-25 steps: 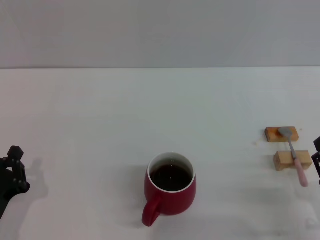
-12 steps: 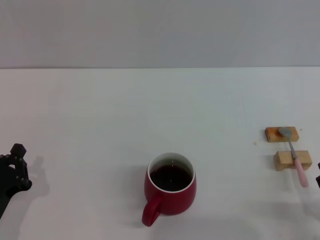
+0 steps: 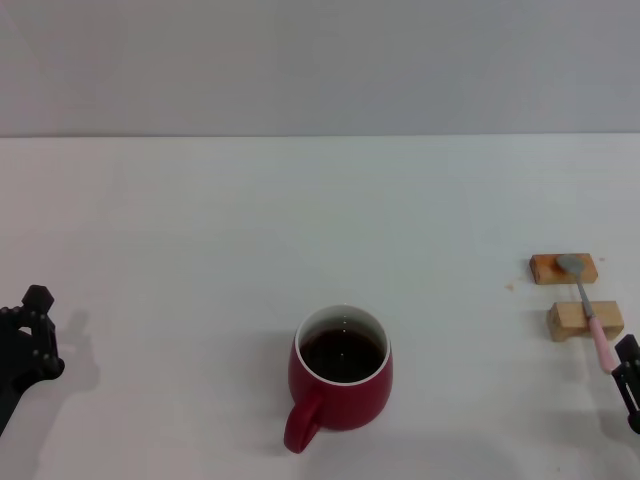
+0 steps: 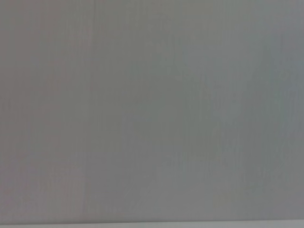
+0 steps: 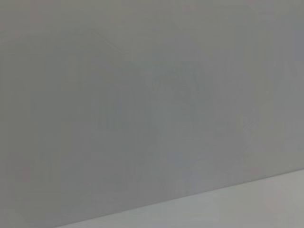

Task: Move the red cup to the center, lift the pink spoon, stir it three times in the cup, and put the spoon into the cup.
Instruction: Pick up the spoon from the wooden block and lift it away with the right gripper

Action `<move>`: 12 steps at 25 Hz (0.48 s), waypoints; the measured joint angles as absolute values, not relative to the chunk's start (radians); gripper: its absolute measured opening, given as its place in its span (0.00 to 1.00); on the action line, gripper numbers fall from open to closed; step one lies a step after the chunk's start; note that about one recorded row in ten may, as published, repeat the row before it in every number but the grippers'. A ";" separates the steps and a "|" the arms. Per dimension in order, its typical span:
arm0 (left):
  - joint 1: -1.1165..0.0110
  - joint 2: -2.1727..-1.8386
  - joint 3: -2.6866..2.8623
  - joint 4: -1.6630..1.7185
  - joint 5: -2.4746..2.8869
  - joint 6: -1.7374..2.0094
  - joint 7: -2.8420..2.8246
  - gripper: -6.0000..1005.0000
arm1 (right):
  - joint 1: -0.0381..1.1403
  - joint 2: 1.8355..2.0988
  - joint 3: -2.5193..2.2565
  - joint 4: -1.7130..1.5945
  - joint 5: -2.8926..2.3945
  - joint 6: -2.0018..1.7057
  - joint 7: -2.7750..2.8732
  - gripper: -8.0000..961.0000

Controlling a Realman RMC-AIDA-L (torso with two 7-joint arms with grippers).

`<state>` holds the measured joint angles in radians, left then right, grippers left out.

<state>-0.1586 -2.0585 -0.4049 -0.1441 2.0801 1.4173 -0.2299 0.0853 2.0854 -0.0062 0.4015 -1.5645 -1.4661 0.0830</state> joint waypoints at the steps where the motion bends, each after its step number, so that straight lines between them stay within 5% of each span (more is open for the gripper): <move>1: -0.159 -2.059 -0.403 -0.144 2.080 1.417 -0.230 0.00 | 0.087 2.085 -0.006 0.402 -1.564 -1.464 0.083 0.67; 12: -0.154 -2.059 -0.397 -0.144 2.081 1.418 -0.230 0.00 | 0.104 2.084 -0.011 0.401 -1.566 -1.413 0.084 0.67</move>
